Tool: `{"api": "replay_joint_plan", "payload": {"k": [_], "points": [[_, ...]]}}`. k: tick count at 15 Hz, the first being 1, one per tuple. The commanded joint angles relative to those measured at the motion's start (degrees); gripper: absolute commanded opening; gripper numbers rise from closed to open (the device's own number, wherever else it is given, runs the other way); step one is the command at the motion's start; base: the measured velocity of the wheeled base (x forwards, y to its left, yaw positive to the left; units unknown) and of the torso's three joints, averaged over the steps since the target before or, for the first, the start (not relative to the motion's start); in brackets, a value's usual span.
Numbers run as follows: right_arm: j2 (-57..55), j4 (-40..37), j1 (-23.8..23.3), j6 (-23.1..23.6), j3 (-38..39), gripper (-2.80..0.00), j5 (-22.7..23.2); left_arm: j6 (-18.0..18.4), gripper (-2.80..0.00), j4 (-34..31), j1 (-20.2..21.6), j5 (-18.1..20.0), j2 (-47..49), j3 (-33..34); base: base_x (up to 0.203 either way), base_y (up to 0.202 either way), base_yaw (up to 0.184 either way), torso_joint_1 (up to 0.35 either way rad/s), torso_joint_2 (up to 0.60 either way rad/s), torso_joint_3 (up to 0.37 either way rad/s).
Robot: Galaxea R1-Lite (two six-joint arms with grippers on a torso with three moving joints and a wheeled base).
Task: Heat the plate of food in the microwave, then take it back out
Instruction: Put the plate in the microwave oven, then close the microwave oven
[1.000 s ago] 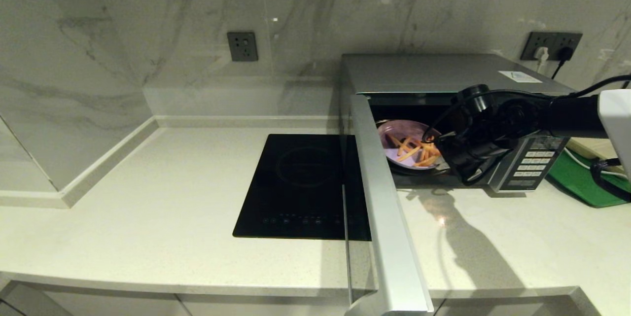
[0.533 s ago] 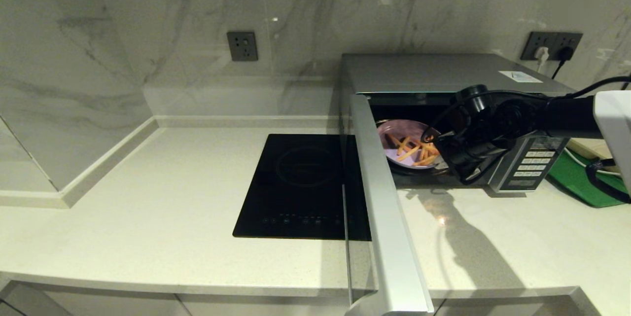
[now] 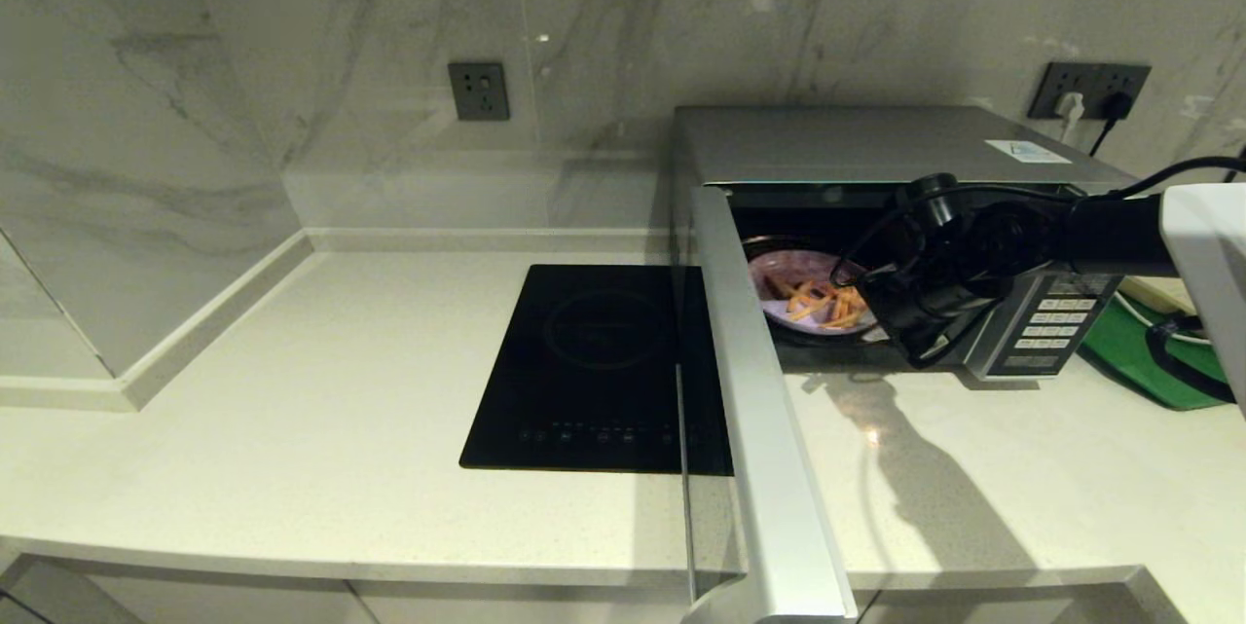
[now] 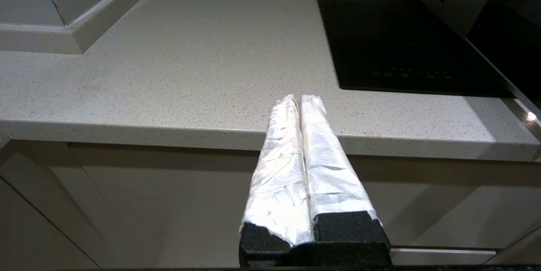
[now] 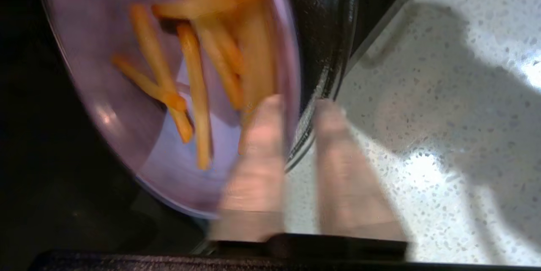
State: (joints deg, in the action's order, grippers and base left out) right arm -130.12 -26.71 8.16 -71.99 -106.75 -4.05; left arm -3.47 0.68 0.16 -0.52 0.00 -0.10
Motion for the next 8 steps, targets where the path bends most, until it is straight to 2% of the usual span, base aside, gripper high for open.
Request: {"api": "replay_joint_plan", "payload": {"k": [1,8], "points": [[0.3,-0.3,0.0,-0.4,0.1,0.0,0.0,0.0,-2.8,0.0,0.0,0.0,0.0,0.0,0.0,0.0,0.0,0.0,0.0,0.0],[7.5,-1.7,0.1,1.3,0.3,0.0,0.3,0.0,-2.8,0.0,0.0,0.0,0.0,0.0,0.0,0.0,0.0,0.0,0.0,0.0]]}}
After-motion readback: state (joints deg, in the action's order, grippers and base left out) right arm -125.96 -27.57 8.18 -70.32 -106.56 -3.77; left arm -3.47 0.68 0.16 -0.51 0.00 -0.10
